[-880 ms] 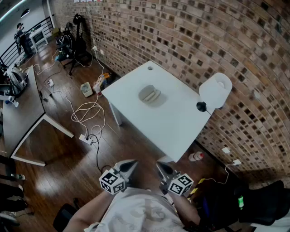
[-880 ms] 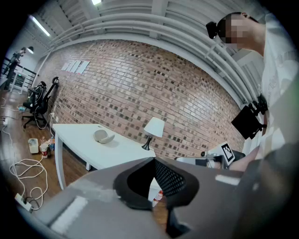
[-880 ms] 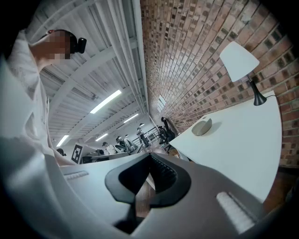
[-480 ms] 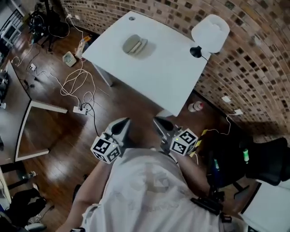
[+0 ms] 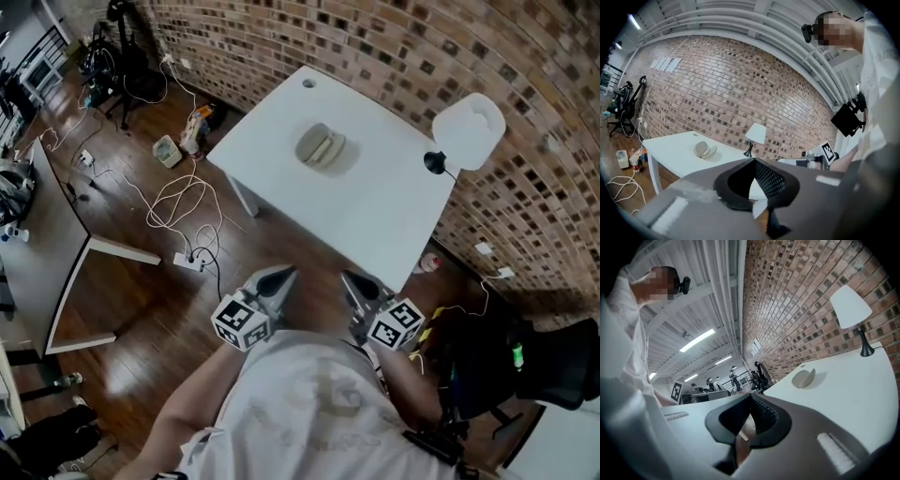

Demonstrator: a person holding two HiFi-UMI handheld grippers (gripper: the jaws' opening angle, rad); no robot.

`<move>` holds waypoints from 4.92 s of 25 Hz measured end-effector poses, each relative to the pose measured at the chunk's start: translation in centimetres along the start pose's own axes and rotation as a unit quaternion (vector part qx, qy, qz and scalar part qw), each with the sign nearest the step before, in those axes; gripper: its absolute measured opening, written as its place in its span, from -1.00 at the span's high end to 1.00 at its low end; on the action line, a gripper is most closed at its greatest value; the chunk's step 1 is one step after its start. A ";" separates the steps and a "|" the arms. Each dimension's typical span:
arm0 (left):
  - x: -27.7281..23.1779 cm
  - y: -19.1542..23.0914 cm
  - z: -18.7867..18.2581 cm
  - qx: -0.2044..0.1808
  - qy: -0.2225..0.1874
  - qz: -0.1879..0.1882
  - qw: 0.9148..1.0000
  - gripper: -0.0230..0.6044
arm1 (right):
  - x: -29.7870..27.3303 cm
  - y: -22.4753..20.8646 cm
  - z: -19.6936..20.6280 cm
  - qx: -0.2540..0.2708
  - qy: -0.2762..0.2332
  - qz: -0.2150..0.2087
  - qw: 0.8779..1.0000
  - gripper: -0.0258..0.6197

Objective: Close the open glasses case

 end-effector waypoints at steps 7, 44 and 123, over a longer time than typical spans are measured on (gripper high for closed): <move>2.5 6.8 -2.7 0.005 -0.013 0.006 1.000 0.91 | -6.1 0.9 0.1 0.022 0.002 0.017 1.000 0.90; -11.4 22.3 -7.8 0.004 0.044 0.030 0.999 0.91 | -20.8 -13.0 -4.4 0.037 0.049 0.043 0.997 0.90; -21.1 37.9 -10.9 0.047 0.187 0.259 0.947 0.91 | -25.0 -28.6 0.3 -0.291 -0.098 0.442 0.843 0.54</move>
Point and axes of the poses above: the fingertips, and each gripper's own axes: x backward along the fingers, y to its left, z out of its underside, the point moved 6 cm from there along x, backward along the fingers, and after that the axes turned 9 degrees about -y, right-handed, at the moved point
